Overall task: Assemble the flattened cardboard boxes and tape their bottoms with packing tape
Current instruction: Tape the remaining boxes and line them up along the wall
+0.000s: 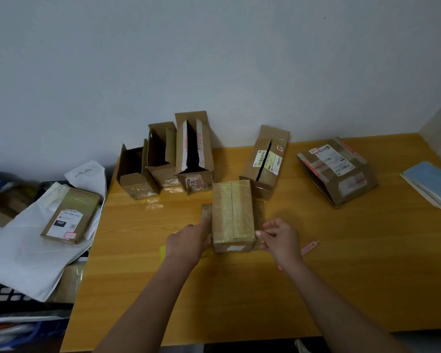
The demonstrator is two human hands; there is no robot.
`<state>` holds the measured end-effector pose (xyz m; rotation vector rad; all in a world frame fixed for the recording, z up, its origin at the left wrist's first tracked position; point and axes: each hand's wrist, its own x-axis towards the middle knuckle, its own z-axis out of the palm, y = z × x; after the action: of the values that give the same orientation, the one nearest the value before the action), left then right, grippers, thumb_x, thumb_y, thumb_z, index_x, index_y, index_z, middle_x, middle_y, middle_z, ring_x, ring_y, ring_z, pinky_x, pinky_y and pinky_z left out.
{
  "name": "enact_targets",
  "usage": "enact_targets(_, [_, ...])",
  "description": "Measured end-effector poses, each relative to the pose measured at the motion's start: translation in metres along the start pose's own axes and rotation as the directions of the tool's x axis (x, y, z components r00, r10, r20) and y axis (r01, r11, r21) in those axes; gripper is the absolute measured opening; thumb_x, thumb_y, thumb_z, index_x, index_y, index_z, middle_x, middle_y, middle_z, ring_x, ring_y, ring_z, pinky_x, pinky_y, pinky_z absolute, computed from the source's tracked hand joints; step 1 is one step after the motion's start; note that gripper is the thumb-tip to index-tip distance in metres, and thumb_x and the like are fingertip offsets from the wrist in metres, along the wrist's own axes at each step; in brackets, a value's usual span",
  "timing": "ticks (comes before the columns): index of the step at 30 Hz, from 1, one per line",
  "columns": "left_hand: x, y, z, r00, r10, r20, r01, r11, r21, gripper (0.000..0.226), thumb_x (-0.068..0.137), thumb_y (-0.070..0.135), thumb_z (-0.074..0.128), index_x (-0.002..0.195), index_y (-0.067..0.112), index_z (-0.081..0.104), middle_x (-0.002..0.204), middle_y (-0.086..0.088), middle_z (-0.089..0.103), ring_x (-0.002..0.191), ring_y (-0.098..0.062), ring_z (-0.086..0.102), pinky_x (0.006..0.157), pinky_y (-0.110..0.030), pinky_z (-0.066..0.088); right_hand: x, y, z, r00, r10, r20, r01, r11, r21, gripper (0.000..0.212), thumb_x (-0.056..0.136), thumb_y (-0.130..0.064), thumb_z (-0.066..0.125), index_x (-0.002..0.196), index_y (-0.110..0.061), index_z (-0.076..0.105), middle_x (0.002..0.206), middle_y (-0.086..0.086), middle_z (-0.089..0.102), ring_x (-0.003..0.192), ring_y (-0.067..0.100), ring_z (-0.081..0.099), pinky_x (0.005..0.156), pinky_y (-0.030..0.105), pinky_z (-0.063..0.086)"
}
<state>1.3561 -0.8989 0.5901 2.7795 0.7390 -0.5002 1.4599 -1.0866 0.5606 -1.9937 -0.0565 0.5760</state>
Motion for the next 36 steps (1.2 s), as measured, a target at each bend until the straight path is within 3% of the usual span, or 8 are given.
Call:
enact_targets(4, [-0.001, -0.003, 0.000, 0.998, 0.043, -0.037, -0.044, 0.998, -0.048, 0.069, 0.100, 0.045, 0.042, 0.145, 0.056, -0.010, 0.101, -0.001, 0.060, 0.082, -0.022, 0.062, 0.061, -0.032, 0.048, 0.000, 0.000, -0.005, 1.000, -0.012, -0.019, 0.010, 0.994, -0.109, 0.022, 0.083, -0.018, 0.076, 0.098, -0.018, 0.060, 0.095, -0.008, 0.064, 0.075, 0.004, 0.061, 0.062, 0.027, 0.056])
enact_targets(7, [0.000, -0.005, 0.000, 0.998, 0.061, -0.021, -0.062, 0.997, -0.048, 0.066, 0.100, 0.046, 0.040, 0.144, 0.059, -0.007, 0.102, 0.000, 0.058, 0.083, -0.020, 0.060, 0.060, -0.030, 0.045, 0.000, 0.000, -0.011, 0.999, -0.027, -0.040, 0.018, 0.976, -0.217, 0.028, 0.079, -0.031, 0.079, 0.096, -0.027, 0.057, 0.090, -0.019, 0.054, 0.081, 0.002, 0.053, 0.062, 0.032, 0.051])
enact_targets(13, [0.001, -0.004, 0.004, 0.998, 0.056, 0.000, -0.056, 0.994, -0.096, 0.064, 0.100, 0.046, 0.042, 0.145, 0.060, -0.001, 0.097, 0.001, 0.055, 0.082, -0.020, 0.058, 0.057, -0.030, 0.042, -0.002, -0.008, -0.002, 0.992, -0.117, -0.047, 0.104, 0.970, -0.221, 0.017, 0.086, -0.010, 0.071, 0.094, -0.020, 0.061, 0.081, -0.012, 0.059, 0.080, 0.006, 0.061, 0.056, 0.010, 0.040])
enact_targets(17, [0.001, 0.000, 0.007, 0.999, 0.052, -0.011, -0.053, 0.990, -0.134, 0.063, 0.100, 0.044, 0.042, 0.146, 0.058, 0.002, 0.090, 0.003, 0.048, 0.076, -0.018, 0.053, 0.055, -0.029, 0.040, -0.006, -0.009, 0.003, 0.986, -0.142, -0.083, 0.117, 0.962, -0.247, 0.015, 0.092, -0.005, 0.060, 0.100, -0.015, 0.067, 0.086, -0.008, 0.065, 0.076, 0.002, 0.060, 0.056, 0.007, 0.040])
enact_targets(20, [0.000, 0.003, 0.009, 0.999, 0.042, -0.028, -0.046, 0.988, -0.150, 0.061, 0.100, 0.044, 0.044, 0.147, 0.056, 0.007, 0.100, 0.000, 0.058, 0.082, -0.019, 0.056, 0.055, -0.028, 0.037, -0.007, -0.009, 0.001, 0.984, -0.168, -0.059, 0.147, 0.953, -0.265, 0.021, 0.094, -0.013, 0.060, 0.113, -0.012, 0.067, 0.100, -0.001, 0.071, 0.080, 0.004, 0.062, 0.061, 0.007, 0.044])
enact_targets(26, [-0.013, 0.011, 0.018, 0.998, 0.040, -0.050, -0.049, 0.978, -0.205, 0.061, 0.097, 0.045, 0.050, 0.148, 0.050, 0.017, 0.122, 0.003, 0.061, 0.102, -0.016, 0.059, 0.065, -0.026, 0.043, -0.007, -0.006, 0.002, 0.979, -0.195, -0.053, 0.176, 0.952, -0.252, 0.028, 0.089, -0.029, 0.070, 0.114, -0.017, 0.070, 0.107, -0.004, 0.072, 0.089, 0.004, 0.064, 0.078, 0.023, 0.056])
enact_targets(32, [-0.022, 0.009, 0.027, 0.998, 0.024, -0.065, -0.045, 0.941, -0.335, 0.061, 0.096, 0.045, 0.052, 0.146, 0.055, 0.019, 0.122, 0.002, 0.064, 0.108, -0.016, 0.059, 0.068, -0.026, 0.046, -0.002, 0.000, 0.007, 0.986, -0.155, -0.068, 0.147, 0.983, -0.113, 0.025, 0.084, -0.013, 0.074, 0.109, -0.016, 0.070, 0.105, -0.003, 0.072, 0.091, 0.002, 0.063, 0.071, 0.012, 0.049])
enact_targets(36, [-0.023, 0.007, 0.027, 0.998, 0.040, -0.058, -0.059, 0.921, -0.386, 0.060, 0.098, 0.044, 0.050, 0.147, 0.054, 0.016, 0.124, 0.001, 0.064, 0.109, -0.017, 0.059, 0.066, -0.025, 0.045, 0.001, 0.004, 0.013, 0.992, -0.045, -0.116, 0.047, 0.999, 0.018, 0.023, 0.086, -0.011, 0.072, 0.108, -0.016, 0.072, 0.108, 0.000, 0.071, 0.100, 0.011, 0.065, 0.082, 0.024, 0.053])
